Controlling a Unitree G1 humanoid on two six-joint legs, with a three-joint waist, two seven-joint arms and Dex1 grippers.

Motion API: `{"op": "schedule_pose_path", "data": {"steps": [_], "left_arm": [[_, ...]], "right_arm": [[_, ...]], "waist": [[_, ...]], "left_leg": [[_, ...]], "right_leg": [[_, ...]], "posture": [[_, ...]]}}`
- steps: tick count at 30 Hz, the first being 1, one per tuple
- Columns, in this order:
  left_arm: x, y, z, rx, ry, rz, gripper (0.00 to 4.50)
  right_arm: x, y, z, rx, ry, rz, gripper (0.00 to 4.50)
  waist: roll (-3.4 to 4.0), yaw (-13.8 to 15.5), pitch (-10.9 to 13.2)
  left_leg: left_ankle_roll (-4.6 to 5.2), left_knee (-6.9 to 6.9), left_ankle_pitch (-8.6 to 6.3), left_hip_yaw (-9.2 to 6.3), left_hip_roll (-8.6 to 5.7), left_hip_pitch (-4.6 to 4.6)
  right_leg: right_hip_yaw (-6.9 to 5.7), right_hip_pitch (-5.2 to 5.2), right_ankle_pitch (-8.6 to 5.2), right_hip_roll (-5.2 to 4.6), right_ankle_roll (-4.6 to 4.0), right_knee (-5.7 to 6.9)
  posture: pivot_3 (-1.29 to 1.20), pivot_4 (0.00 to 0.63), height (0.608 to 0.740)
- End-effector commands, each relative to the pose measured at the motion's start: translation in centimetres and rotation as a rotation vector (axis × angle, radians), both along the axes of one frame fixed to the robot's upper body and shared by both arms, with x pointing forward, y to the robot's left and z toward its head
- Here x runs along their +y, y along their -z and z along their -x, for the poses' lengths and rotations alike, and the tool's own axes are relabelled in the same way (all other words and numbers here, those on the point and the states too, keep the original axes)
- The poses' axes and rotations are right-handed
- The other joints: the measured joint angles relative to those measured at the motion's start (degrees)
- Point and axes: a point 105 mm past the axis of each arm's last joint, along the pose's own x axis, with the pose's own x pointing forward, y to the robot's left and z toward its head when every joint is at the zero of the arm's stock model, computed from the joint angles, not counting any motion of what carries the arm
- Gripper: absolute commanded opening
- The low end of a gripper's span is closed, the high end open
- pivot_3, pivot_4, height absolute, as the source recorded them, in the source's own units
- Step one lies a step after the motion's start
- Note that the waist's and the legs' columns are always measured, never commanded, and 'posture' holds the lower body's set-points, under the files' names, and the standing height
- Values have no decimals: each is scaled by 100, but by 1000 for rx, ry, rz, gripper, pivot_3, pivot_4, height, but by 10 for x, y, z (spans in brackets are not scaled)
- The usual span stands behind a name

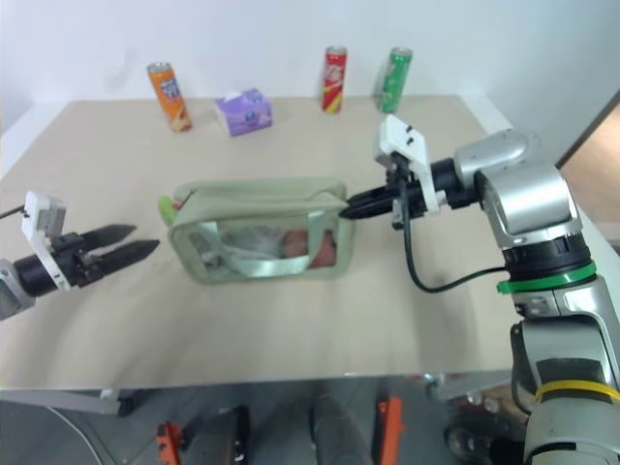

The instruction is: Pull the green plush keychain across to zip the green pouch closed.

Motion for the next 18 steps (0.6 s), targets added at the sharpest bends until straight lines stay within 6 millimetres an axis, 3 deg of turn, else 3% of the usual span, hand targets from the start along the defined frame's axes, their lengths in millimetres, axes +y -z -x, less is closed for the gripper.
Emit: {"op": "schedule_pose_path", "data": {"steps": [1, 9, 18], "left_arm": [[-5, -8, -11, -50, 6, -10, 4500], [-16, -13, -26, -66, 43, -14, 4500], [-15, -15, -35, -82, 14, -14, 4500]], "right_arm": [[1, -11, 7, -38, -17, -30, 17], [0, -10, 9, -38, -4, -41, 17], [-2, -10, 9, -38, 12, -51, 17]], "waist": [[-1, 6, -1], [-4, 0, -2], [-4, 3, -2]], "left_leg": [[0, 0, 0, 1, 0, 0], [0, -3, 0, 2, 0, 1], [0, -2, 0, 1, -1, 0]], "right_leg": [[0, 1, 0, -1, 0, 0], [2, 1, 2, 0, 4, 0], [2, 1, 2, 0, 5, 0]], "posture": [[0, 150, 740], [0, 150, 740], [0, 150, 740]]}}
